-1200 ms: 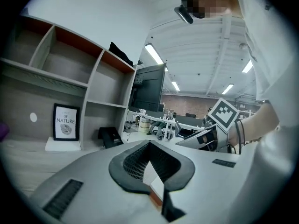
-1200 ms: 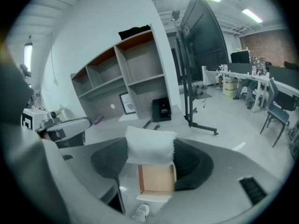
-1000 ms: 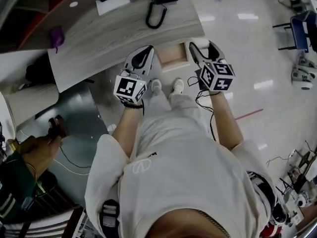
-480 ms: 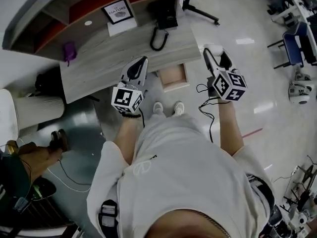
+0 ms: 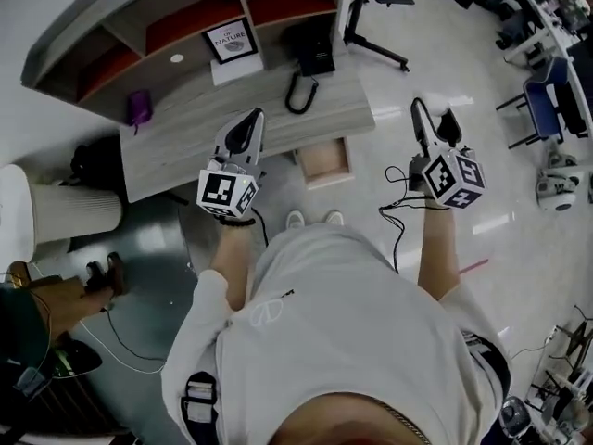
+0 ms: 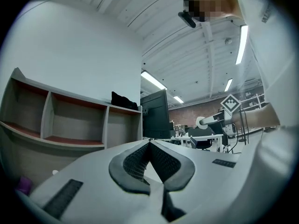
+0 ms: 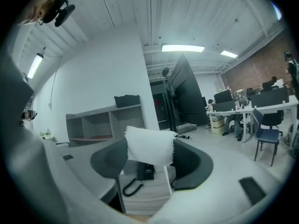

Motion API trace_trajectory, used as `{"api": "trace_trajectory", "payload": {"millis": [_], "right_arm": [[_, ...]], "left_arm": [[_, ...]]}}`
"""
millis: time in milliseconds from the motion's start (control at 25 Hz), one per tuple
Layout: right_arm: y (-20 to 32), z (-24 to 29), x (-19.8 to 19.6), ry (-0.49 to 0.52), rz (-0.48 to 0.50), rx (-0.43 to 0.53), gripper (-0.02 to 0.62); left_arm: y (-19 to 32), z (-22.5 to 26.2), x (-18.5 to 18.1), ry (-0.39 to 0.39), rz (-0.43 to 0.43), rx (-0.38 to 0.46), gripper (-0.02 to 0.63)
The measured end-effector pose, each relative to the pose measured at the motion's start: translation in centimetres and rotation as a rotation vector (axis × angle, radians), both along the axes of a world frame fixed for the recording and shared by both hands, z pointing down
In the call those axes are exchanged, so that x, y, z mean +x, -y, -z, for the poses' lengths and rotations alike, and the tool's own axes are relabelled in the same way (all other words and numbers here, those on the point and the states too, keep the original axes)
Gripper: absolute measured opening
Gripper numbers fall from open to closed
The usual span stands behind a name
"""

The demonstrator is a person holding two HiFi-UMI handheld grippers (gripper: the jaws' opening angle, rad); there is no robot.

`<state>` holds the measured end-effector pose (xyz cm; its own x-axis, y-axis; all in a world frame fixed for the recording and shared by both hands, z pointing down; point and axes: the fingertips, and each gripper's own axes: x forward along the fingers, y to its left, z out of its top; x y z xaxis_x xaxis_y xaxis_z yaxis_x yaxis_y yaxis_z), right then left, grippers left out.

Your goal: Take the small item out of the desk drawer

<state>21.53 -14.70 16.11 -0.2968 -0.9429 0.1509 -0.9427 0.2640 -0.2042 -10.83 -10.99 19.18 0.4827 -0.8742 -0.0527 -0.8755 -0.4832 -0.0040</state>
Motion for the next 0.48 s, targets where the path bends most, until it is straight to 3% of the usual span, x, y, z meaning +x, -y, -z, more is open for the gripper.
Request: {"api": "trace_trajectory", "payload": {"millis": [480], "right_arm": [[-0.7,1.8,3.7,0.005,-0.122,0.027,0.276]], "left_arm": [[0.3,2.0,-2.7,0.004,0.054,0.043,-0.002]]}}
